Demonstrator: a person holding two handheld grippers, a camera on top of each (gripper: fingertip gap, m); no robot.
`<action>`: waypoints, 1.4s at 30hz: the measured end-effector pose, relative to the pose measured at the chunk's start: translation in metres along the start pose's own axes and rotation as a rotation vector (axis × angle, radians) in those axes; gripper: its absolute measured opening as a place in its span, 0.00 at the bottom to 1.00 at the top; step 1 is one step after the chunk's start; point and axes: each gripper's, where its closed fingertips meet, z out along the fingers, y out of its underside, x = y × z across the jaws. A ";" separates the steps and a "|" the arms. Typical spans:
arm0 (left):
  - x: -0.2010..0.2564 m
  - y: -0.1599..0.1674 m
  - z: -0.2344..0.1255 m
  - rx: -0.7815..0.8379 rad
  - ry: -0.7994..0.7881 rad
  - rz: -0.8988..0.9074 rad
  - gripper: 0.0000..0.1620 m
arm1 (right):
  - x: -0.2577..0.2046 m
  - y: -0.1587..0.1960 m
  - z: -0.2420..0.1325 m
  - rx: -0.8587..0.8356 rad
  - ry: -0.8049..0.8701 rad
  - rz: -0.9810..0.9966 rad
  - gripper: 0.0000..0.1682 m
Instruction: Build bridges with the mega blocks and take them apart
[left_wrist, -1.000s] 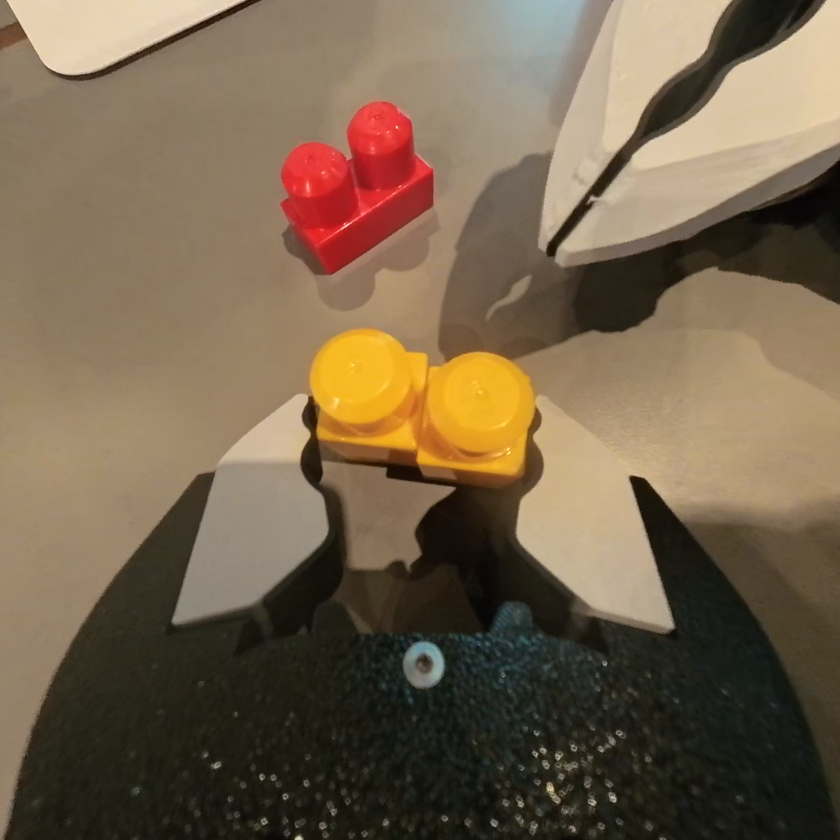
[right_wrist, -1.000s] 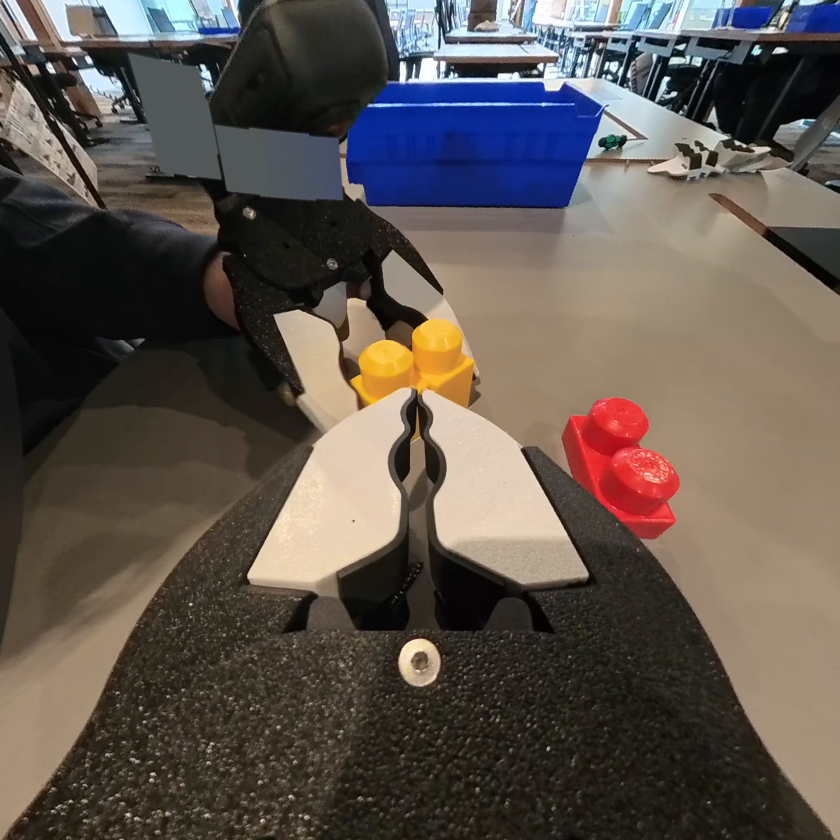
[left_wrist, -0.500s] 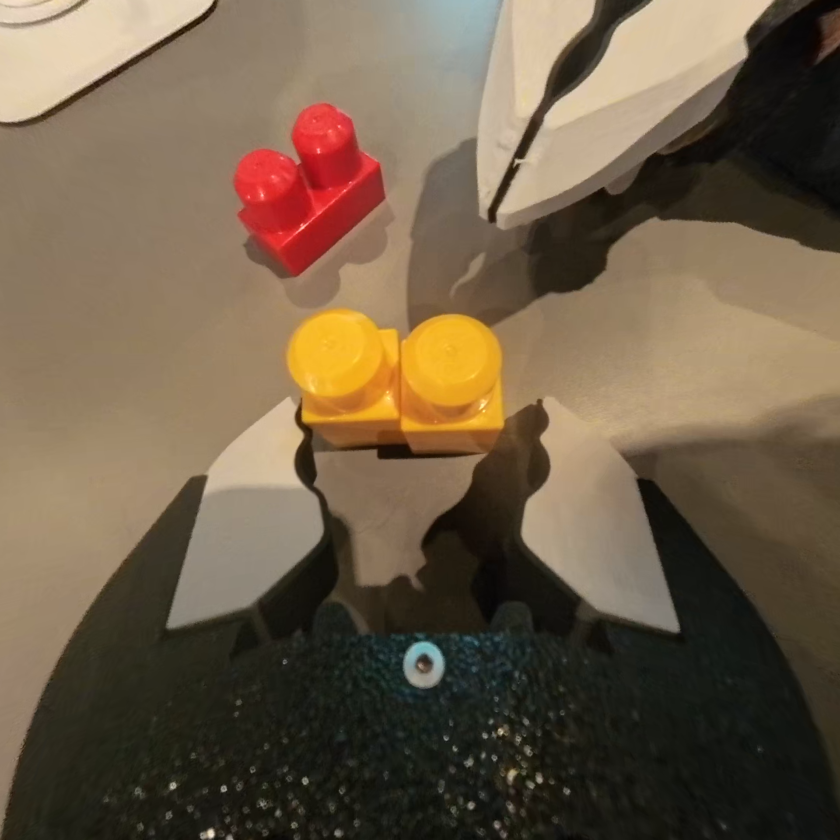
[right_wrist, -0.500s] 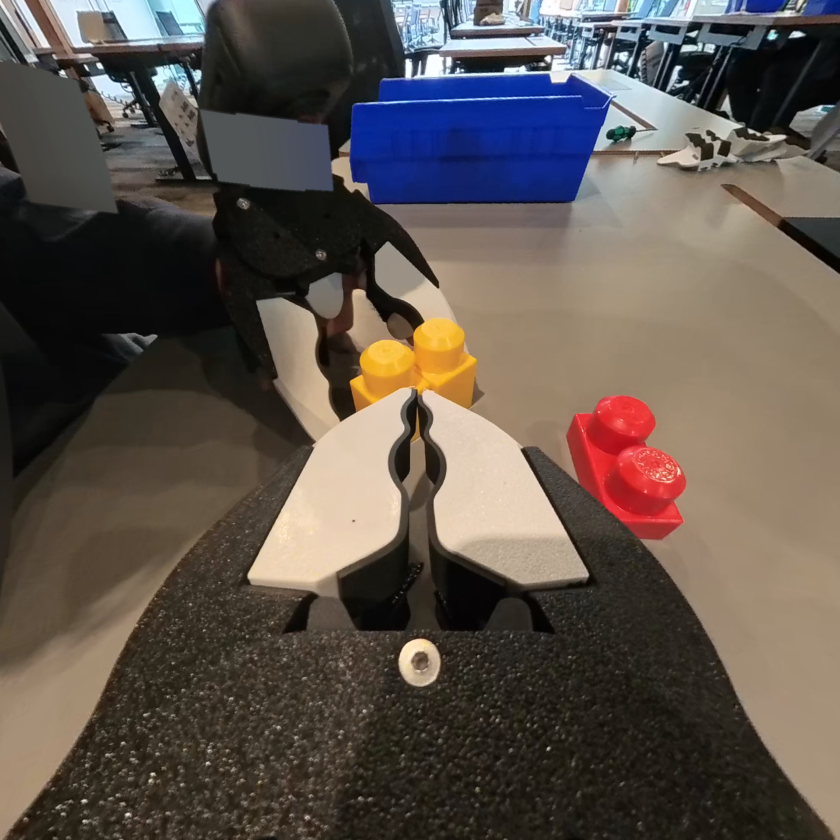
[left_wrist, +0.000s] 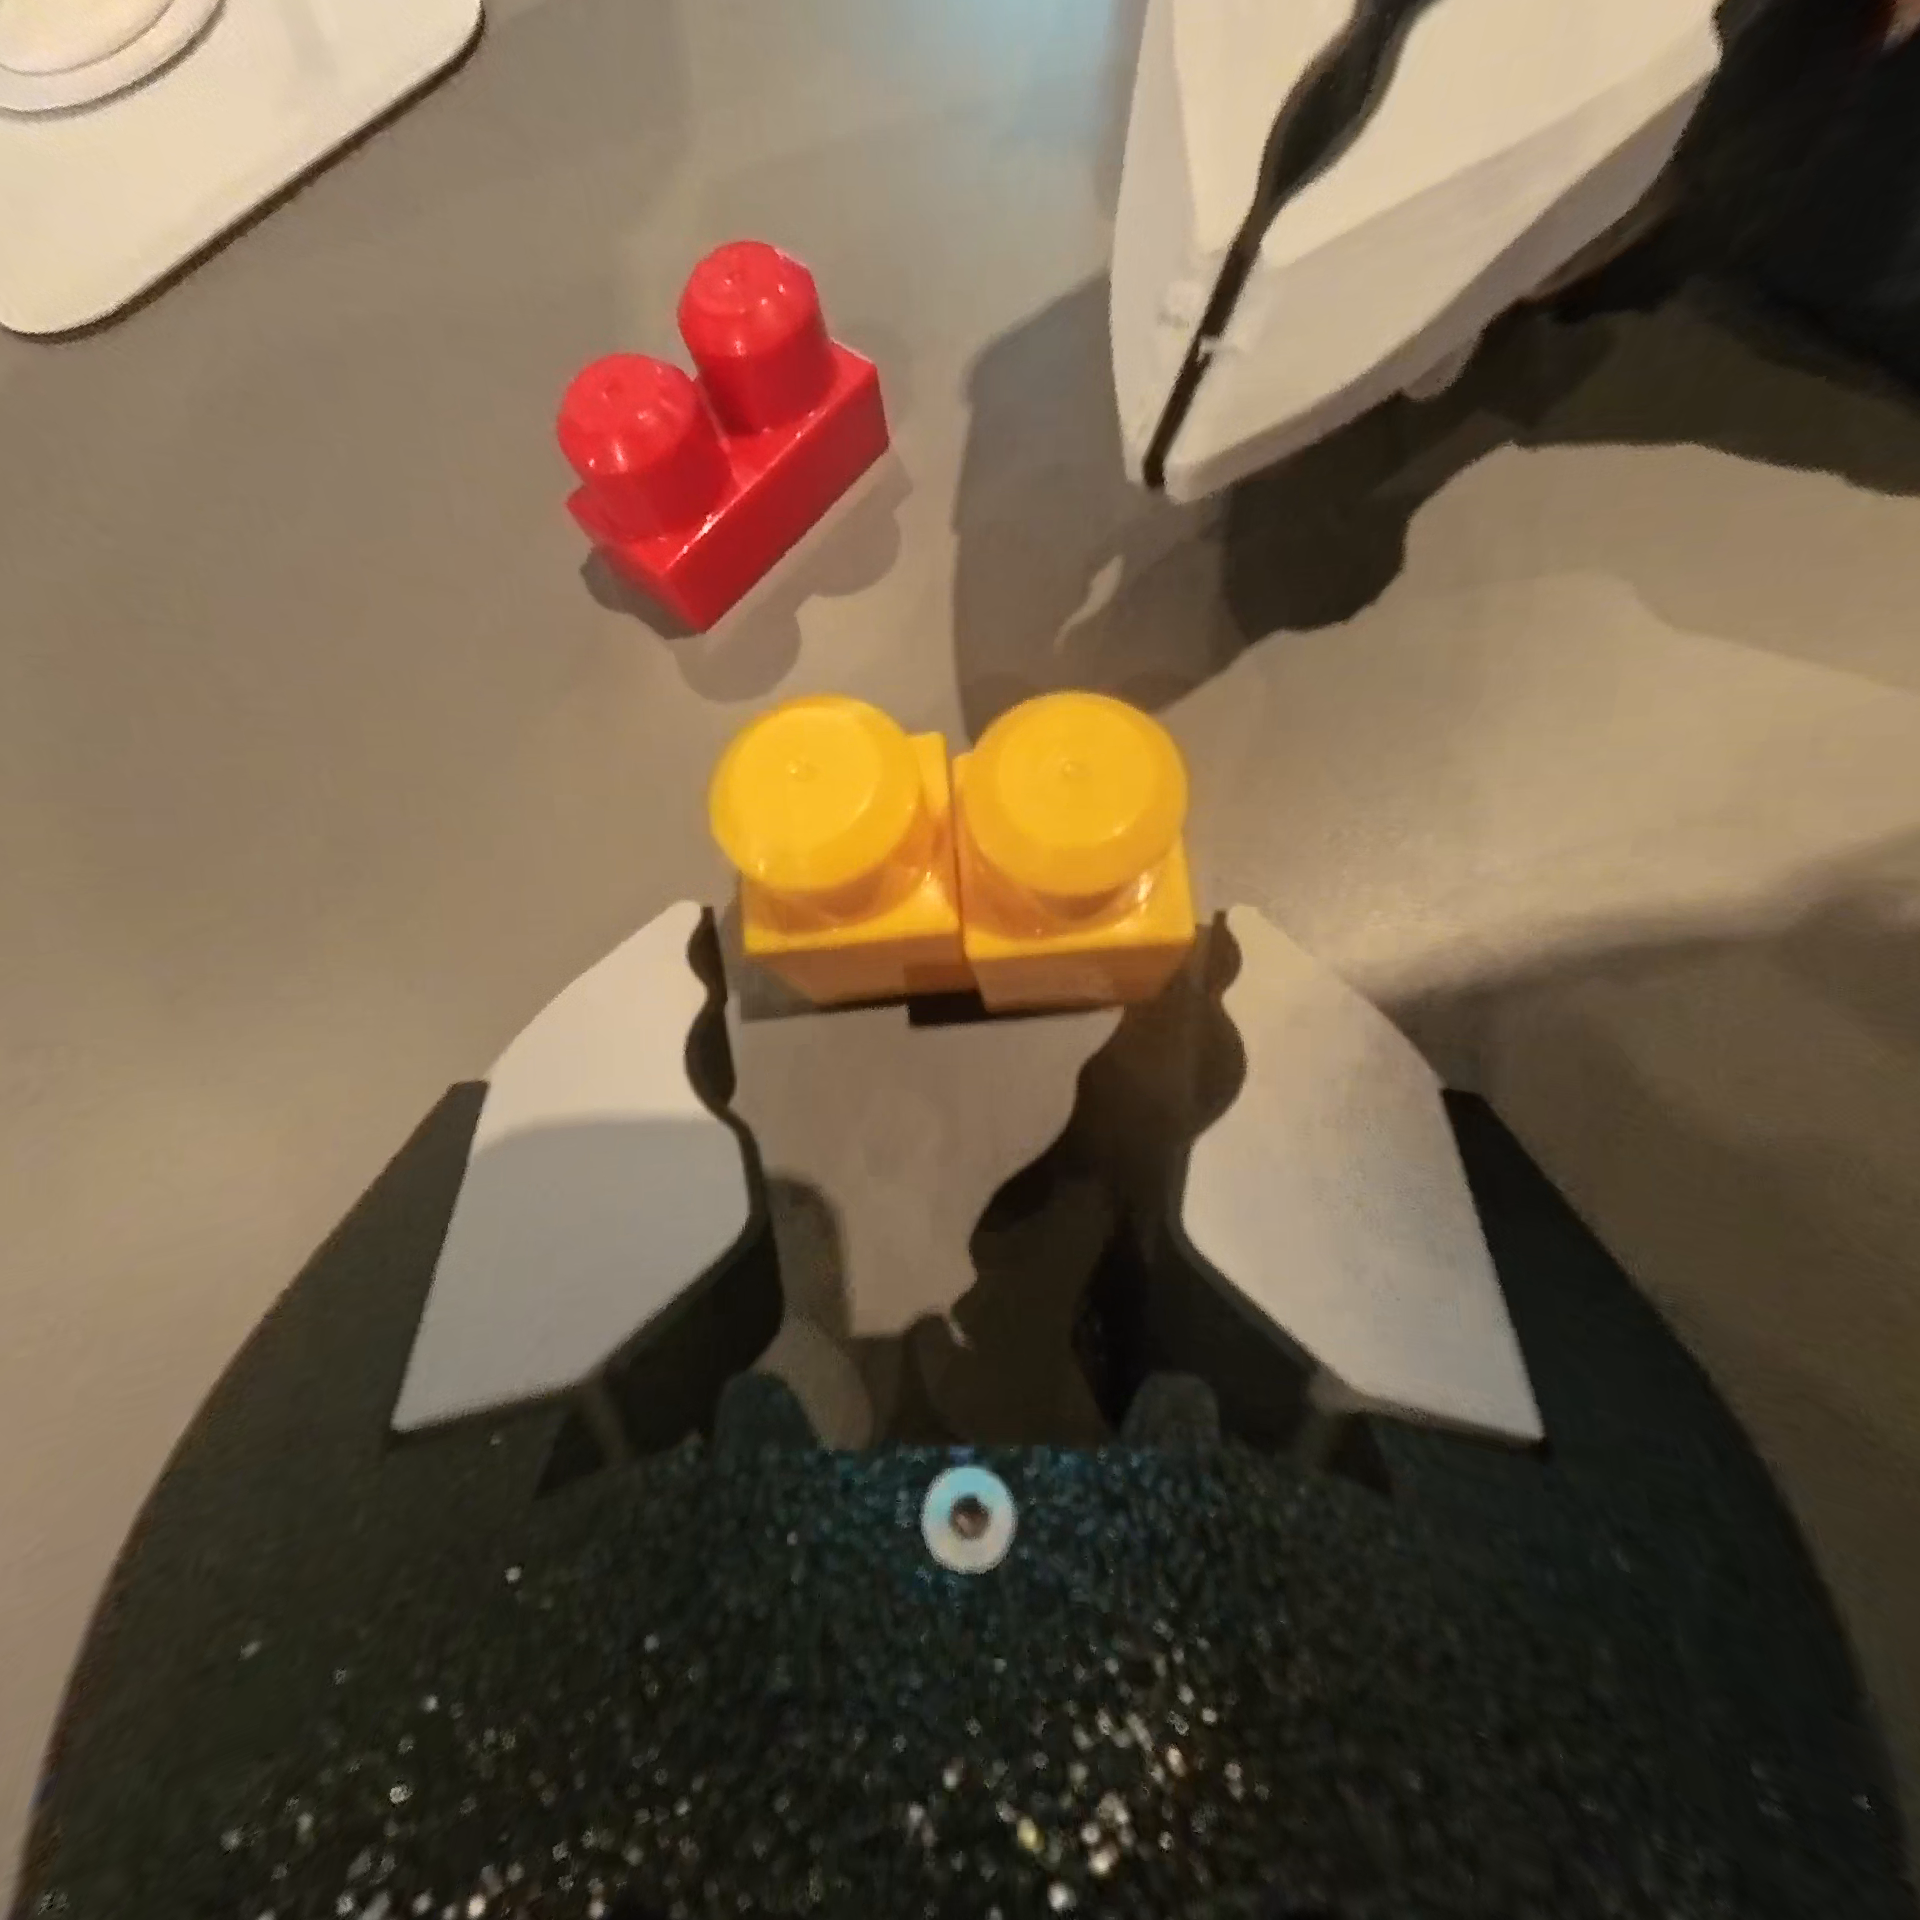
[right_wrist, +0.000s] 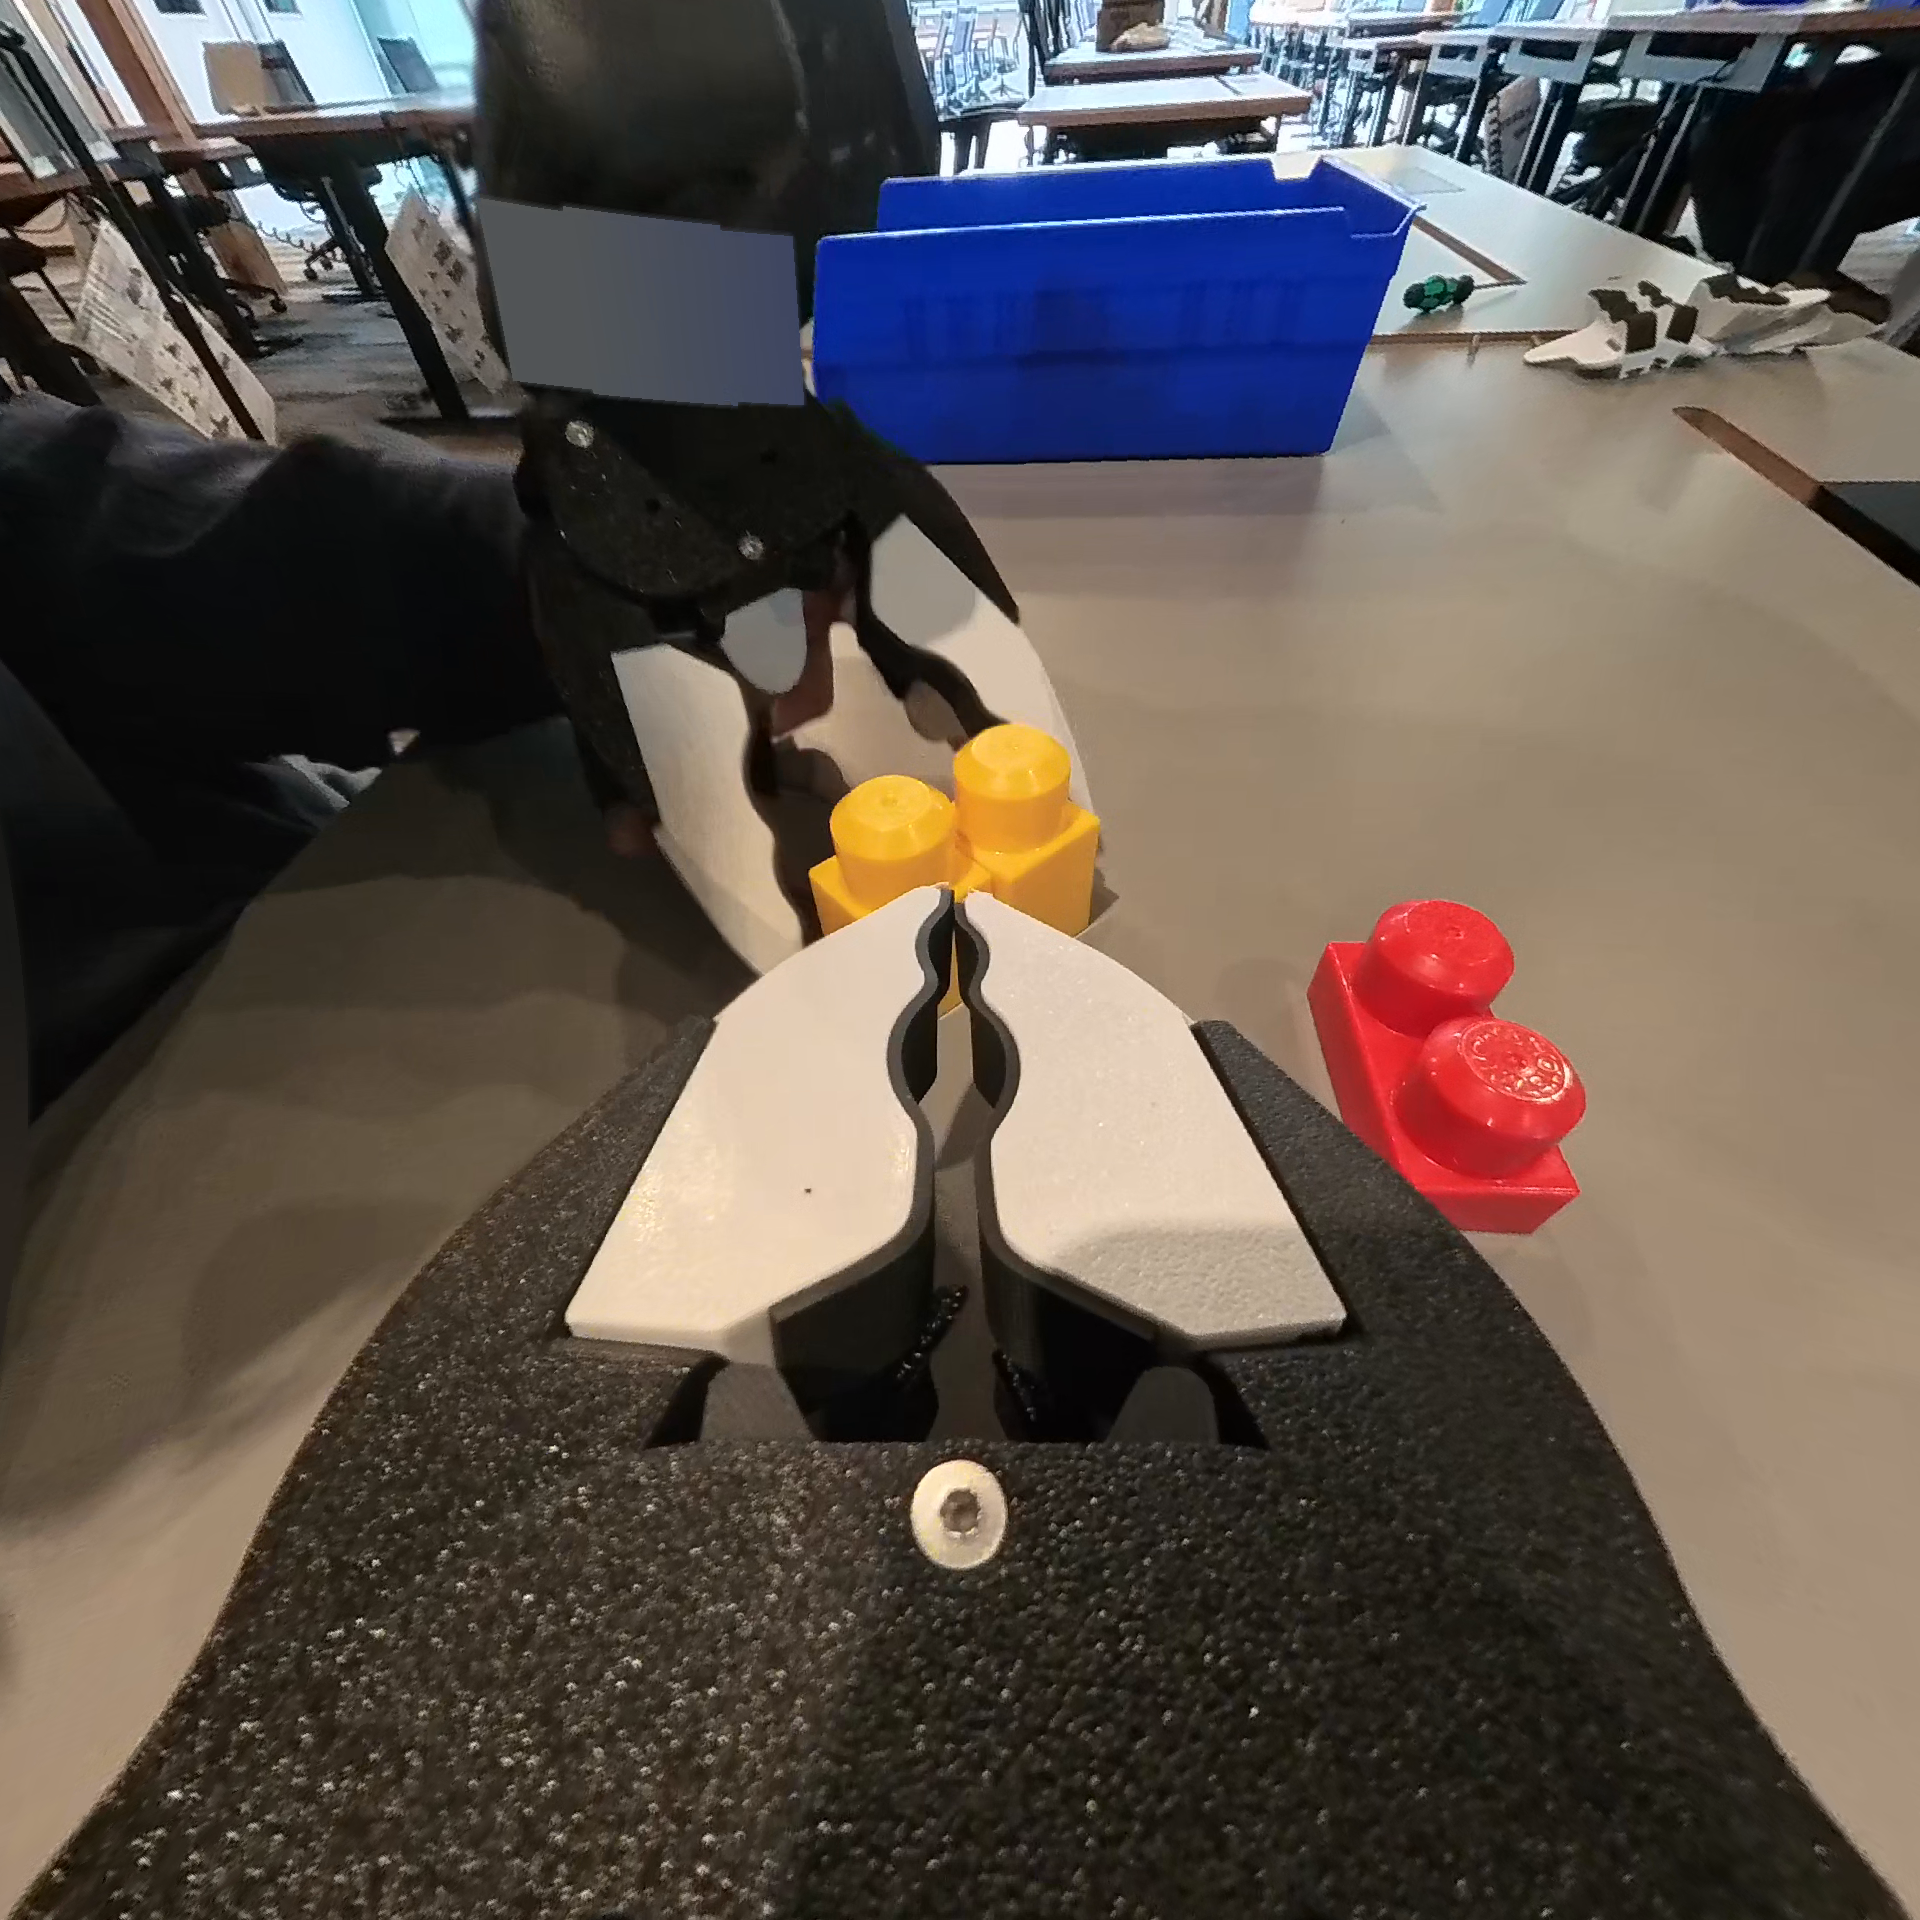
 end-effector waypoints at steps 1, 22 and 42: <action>-0.001 0.001 -0.005 0.002 0.003 0.005 0.54 | 0.000 0.000 0.000 0.002 0.000 0.001 0.00; -0.013 -0.003 -0.022 0.059 -0.031 -0.102 0.64 | 0.001 -0.002 -0.002 0.021 -0.002 0.020 0.00; -0.001 -0.012 0.006 0.061 -0.093 -0.155 0.57 | 0.002 -0.004 -0.003 0.037 -0.008 0.037 0.00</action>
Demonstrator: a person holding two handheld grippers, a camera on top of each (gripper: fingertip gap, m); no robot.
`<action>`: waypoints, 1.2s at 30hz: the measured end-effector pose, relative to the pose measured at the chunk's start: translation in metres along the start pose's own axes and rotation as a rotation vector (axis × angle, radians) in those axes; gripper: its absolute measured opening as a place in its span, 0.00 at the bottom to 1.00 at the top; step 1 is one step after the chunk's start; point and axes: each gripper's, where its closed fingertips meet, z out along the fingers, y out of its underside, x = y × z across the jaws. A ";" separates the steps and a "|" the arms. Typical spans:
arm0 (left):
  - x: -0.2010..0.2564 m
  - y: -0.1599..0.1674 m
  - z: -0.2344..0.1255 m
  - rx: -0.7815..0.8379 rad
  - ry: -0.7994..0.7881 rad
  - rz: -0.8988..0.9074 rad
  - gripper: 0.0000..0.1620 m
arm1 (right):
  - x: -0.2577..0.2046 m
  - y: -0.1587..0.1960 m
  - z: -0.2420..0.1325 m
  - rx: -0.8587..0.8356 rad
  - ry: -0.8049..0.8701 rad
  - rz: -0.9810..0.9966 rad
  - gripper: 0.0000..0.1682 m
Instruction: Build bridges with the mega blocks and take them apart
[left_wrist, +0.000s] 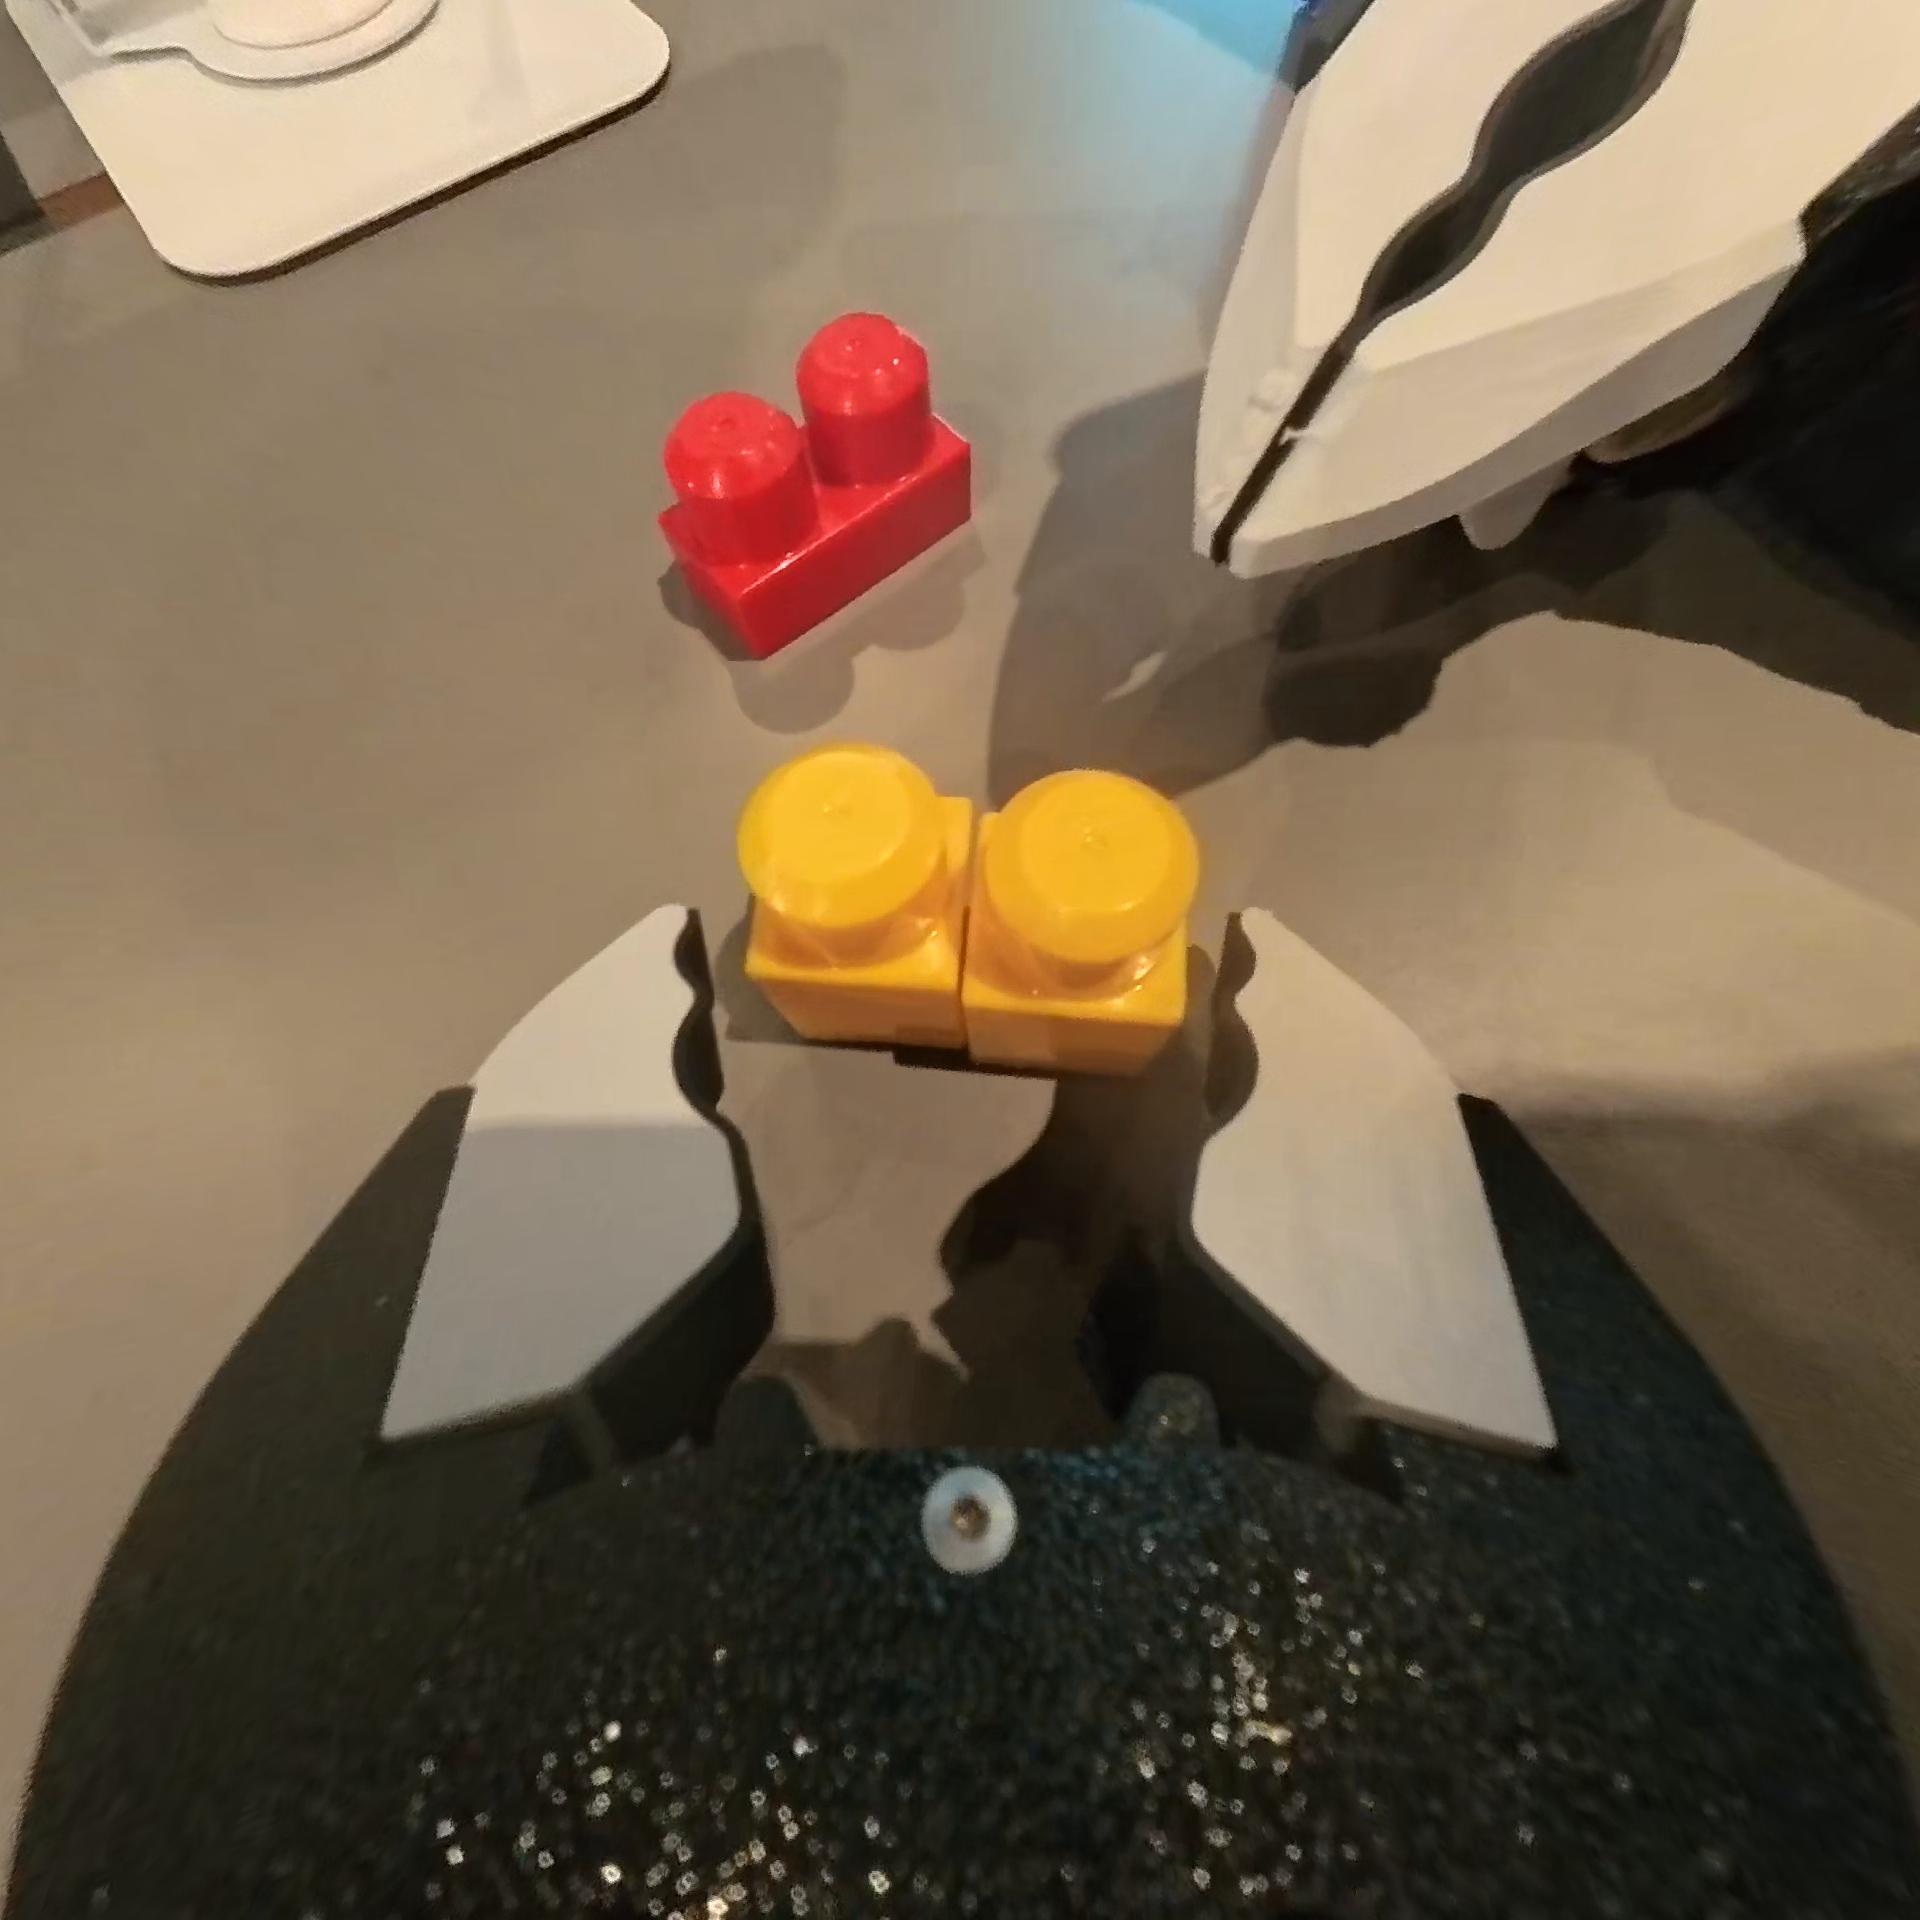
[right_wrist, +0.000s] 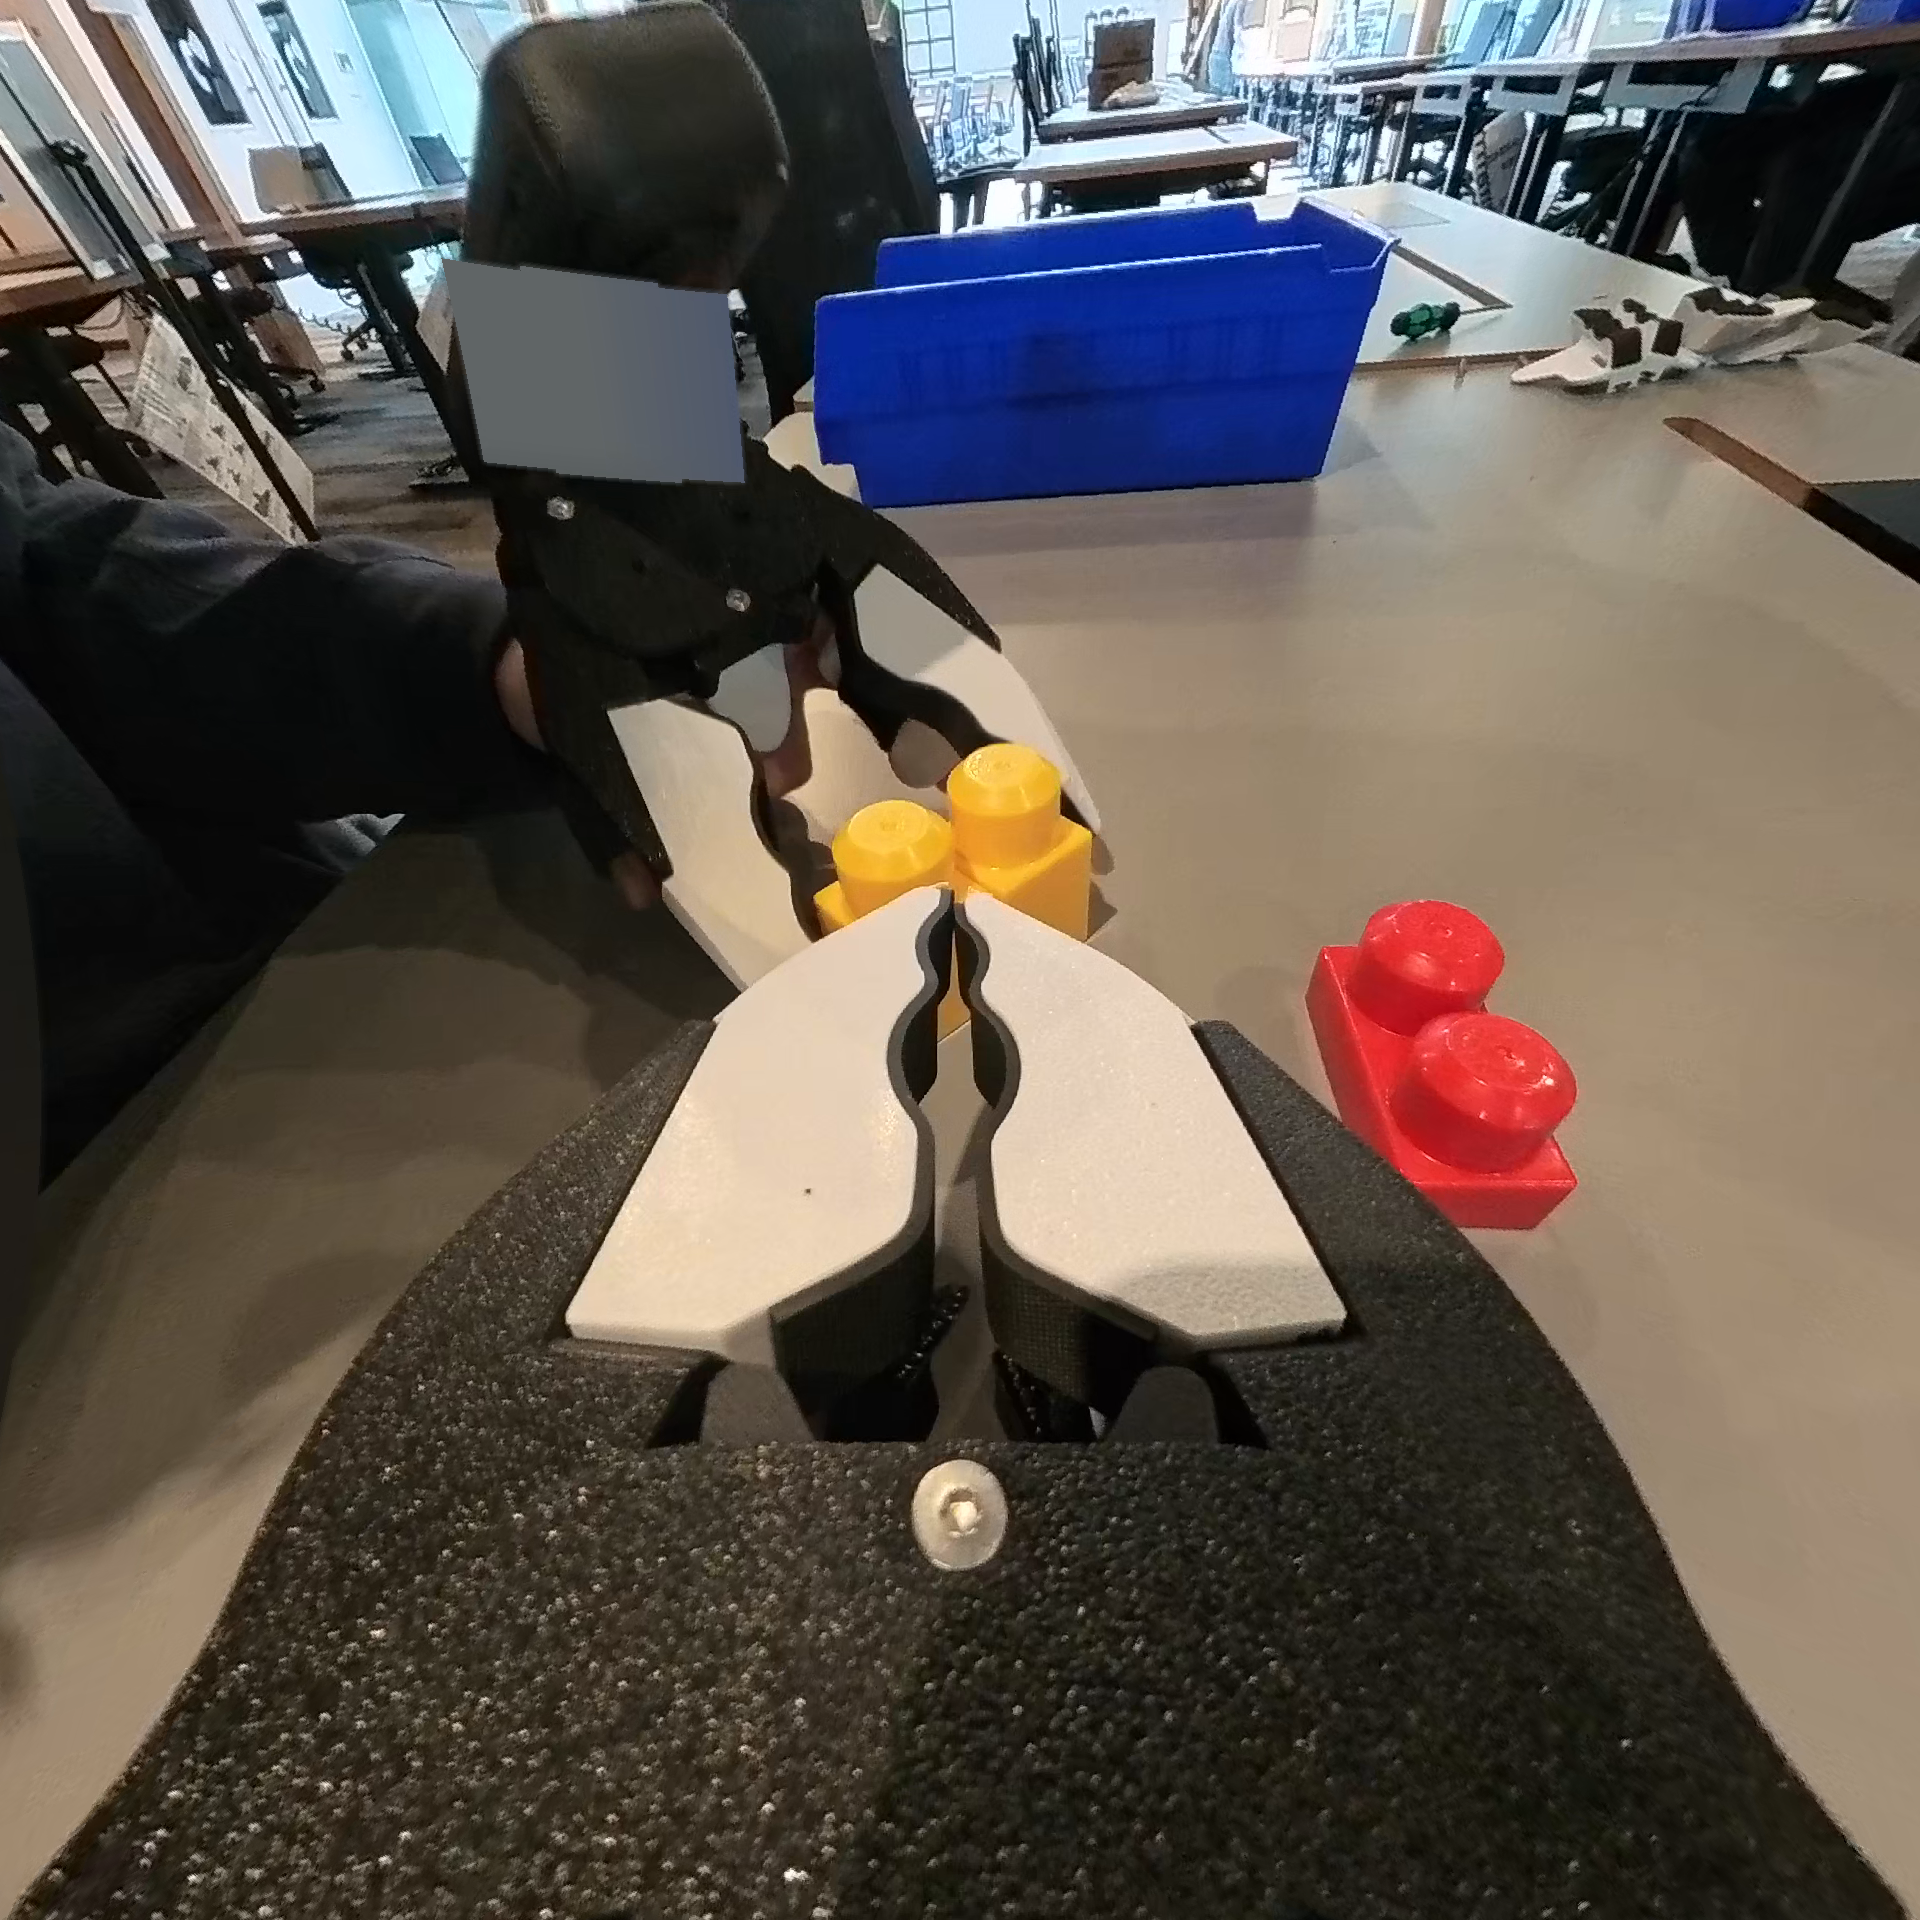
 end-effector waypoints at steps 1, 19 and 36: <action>0.001 -0.001 0.001 0.002 0.001 0.004 0.56 | 0.000 0.000 0.000 0.000 0.000 0.000 0.00; 0.000 0.005 0.008 -0.050 -0.011 0.044 0.52 | -0.001 -0.001 -0.001 0.008 -0.009 0.014 0.00; 0.000 0.004 0.008 -0.042 -0.018 0.065 0.49 | -0.002 -0.001 -0.001 0.010 -0.021 0.025 0.00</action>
